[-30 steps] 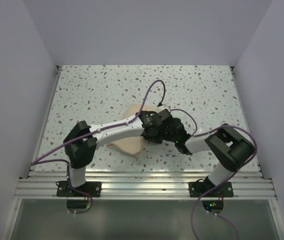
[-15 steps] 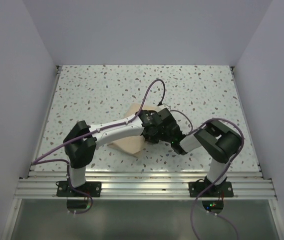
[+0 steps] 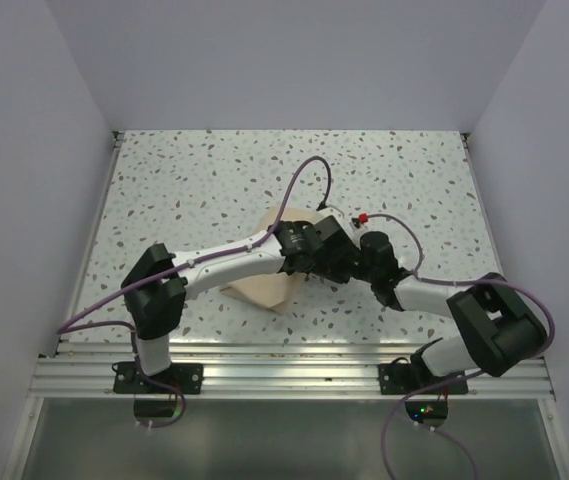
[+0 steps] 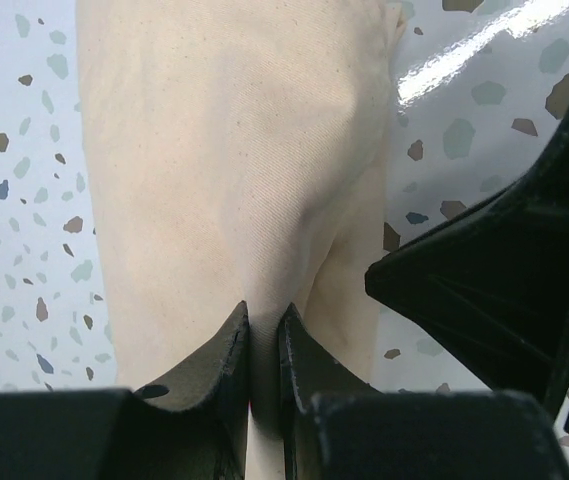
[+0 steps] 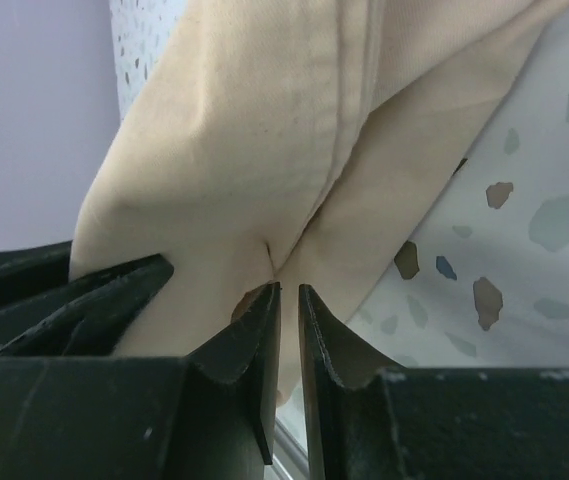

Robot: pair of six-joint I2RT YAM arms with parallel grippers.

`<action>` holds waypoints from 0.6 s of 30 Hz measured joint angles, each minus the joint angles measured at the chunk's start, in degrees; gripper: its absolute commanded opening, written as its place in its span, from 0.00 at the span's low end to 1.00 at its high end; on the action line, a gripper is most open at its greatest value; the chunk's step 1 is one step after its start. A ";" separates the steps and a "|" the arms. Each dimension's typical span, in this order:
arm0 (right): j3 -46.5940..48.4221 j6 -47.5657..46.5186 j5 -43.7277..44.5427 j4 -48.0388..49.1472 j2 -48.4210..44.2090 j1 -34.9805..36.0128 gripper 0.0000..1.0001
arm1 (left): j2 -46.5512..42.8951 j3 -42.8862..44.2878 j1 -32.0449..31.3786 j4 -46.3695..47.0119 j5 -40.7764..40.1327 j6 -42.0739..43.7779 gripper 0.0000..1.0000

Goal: Prepare the surgical pack

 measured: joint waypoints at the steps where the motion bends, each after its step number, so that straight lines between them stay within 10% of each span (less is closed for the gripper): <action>1: 0.00 -0.50 0.02 -1.07 -0.92 0.00 0.17 | -0.07 0.00 0.00 0.15 0.11 0.02 0.00; 18: 8.87 -0.35 0.74 2.69 13.14 -0.07 0.11 | -1.73 -3.04 -0.07 4.00 1.92 0.72 0.00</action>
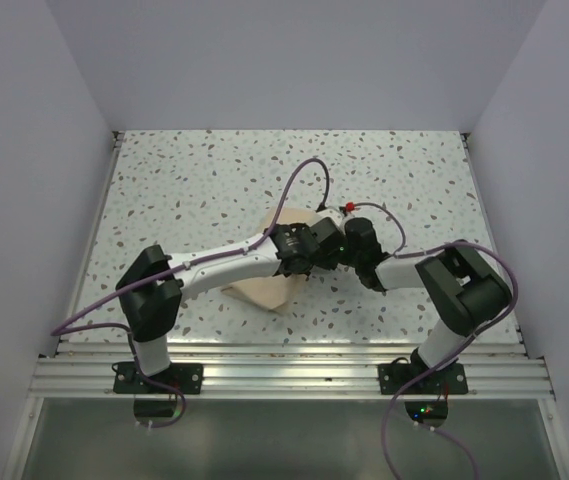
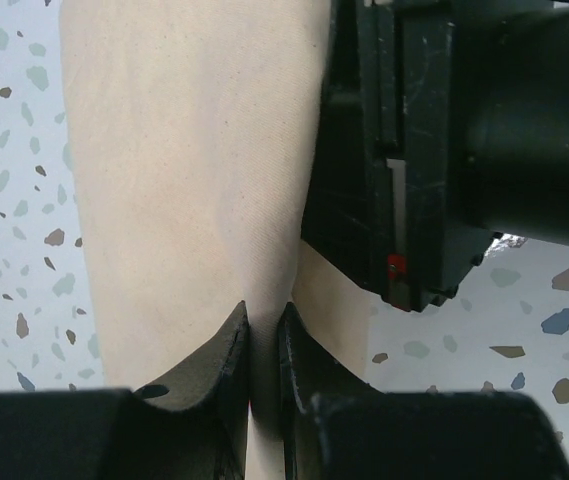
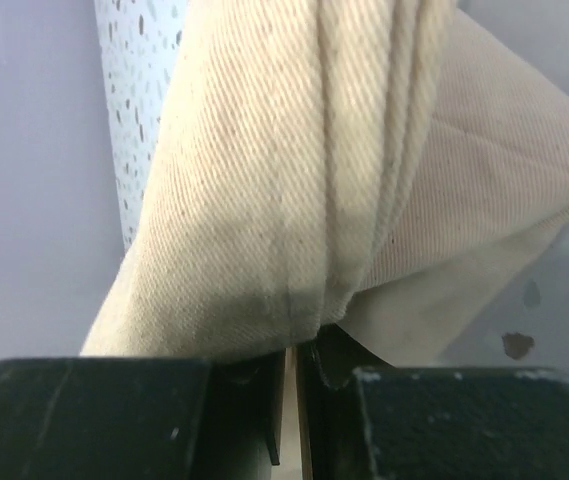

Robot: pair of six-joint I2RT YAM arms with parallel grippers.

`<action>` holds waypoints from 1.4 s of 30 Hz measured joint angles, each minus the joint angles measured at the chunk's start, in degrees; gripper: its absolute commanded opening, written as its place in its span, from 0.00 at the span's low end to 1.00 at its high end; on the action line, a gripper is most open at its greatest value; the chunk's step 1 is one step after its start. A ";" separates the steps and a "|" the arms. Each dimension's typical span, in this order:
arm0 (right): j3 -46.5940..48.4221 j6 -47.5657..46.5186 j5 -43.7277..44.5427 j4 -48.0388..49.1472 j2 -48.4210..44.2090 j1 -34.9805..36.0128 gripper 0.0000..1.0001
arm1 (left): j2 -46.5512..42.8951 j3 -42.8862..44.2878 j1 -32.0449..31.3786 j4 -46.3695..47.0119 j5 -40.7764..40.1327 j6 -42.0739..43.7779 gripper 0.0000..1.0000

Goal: Prepare the surgical pack

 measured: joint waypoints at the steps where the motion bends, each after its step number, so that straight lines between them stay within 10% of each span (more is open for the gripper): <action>1: 0.81 0.22 -0.04 0.37 0.61 0.00 0.11 | -0.11 -0.17 0.02 0.28 0.00 0.13 0.00; 23: -4.28 2.64 -2.64 2.99 -2.21 -9.81 0.16 | 0.68 -2.69 -0.94 5.18 3.21 1.25 0.00; 33: -0.15 -10.21 -6.69 -19.67 -20.09 -20.24 0.16 | 0.68 -5.86 -0.96 9.33 6.93 2.56 0.32; 42: 6.97 -13.55 -14.88 -24.17 -14.38 -21.27 0.15 | -8.66 -16.39 -1.25 16.04 9.81 1.20 0.58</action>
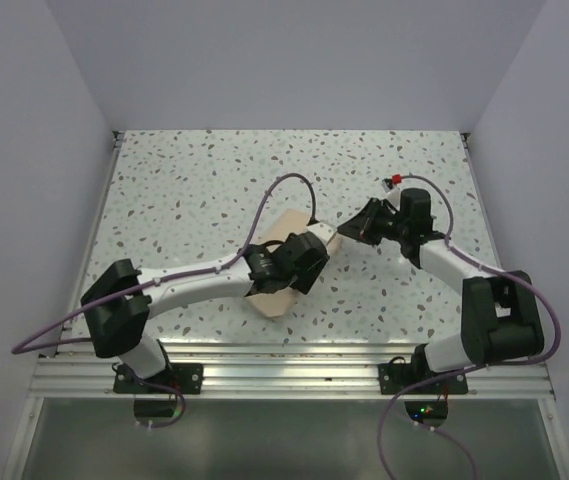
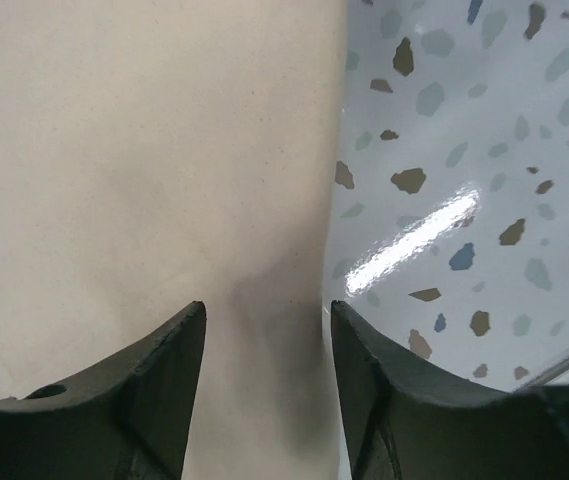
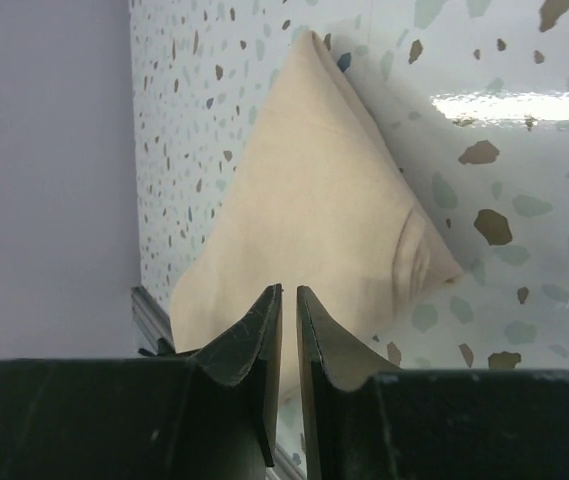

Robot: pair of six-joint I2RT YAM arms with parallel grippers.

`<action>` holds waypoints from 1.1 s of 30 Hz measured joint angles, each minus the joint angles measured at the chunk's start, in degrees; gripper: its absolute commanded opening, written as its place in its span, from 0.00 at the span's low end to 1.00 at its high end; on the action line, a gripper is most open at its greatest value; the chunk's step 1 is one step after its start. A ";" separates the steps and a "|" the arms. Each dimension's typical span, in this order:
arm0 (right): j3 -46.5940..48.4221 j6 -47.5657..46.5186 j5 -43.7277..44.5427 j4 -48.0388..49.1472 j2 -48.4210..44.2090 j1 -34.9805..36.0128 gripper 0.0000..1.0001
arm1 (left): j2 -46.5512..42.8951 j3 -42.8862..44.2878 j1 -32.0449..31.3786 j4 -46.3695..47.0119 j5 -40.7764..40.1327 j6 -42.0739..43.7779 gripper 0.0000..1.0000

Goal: Prepare the surgical pack

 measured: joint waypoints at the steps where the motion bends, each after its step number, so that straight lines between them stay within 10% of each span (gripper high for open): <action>1: 0.72 -0.11 -1.36 -0.04 0.85 0.04 0.15 | -1.84 -0.39 -0.02 0.04 0.00 -0.44 0.58; 9: 3.04 -0.33 -7.15 0.74 3.72 5.42 0.15 | -15.28 -8.20 -0.07 9.22 3.58 -3.54 0.38; 21: -2.14 -0.33 -9.68 5.14 11.50 8.94 0.14 | -7.67 -19.39 -0.07 18.03 10.14 -9.97 0.02; 33: -0.52 -3.56 -9.53 2.36 10.10 8.96 0.15 | -24.52 -22.97 0.68 12.17 2.97 -14.32 0.24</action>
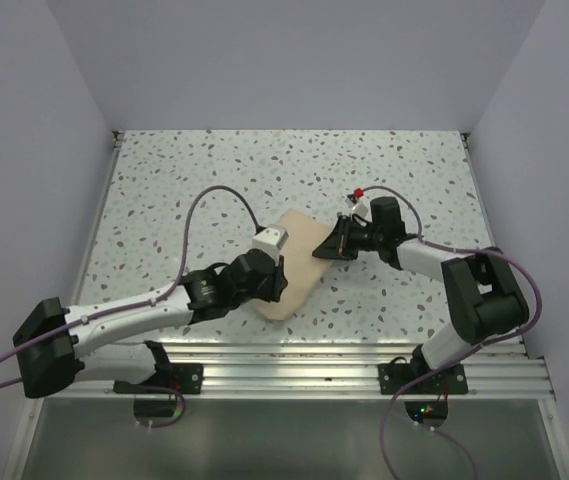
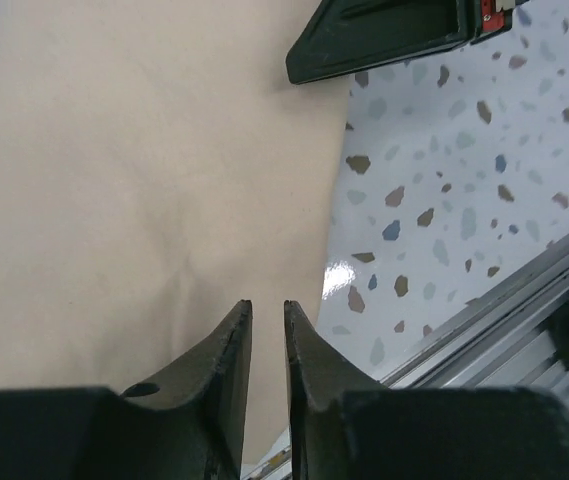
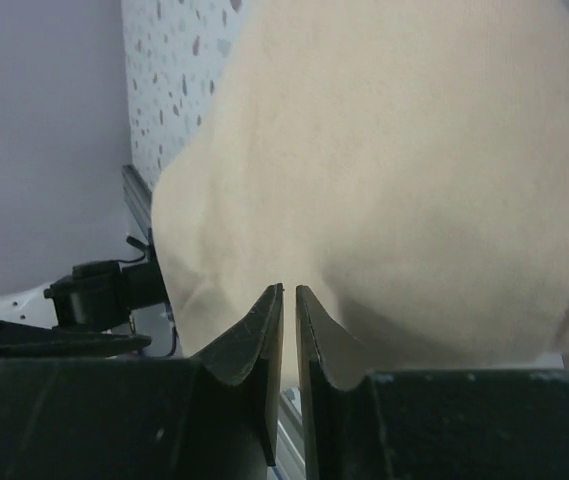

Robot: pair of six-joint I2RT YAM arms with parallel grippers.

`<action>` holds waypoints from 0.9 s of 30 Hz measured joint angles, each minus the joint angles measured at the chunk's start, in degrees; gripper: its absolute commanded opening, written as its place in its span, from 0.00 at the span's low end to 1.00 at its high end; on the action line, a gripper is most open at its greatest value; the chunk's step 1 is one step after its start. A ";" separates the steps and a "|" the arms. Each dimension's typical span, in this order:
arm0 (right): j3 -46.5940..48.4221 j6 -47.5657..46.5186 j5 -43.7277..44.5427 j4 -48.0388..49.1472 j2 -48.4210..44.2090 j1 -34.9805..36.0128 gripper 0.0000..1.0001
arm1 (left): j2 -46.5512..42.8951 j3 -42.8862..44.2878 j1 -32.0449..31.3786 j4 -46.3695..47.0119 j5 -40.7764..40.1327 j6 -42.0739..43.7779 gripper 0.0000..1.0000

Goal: Prepare the surgical pack

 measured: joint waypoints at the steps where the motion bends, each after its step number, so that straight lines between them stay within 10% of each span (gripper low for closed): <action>1: 1.62 -0.37 0.09 -0.66 -0.17 -0.02 0.14 | -1.90 0.00 0.87 0.07 0.02 -0.37 0.23; 16: 1.60 0.98 0.94 6.97 8.11 -2.21 0.14 | -9.70 -6.82 14.23 -4.98 -4.48 -8.92 0.25; 27: -11.67 5.35 2.71 11.74 -2.93 -0.22 0.13 | -14.69 -10.01 32.61 -3.54 9.68 -8.39 0.27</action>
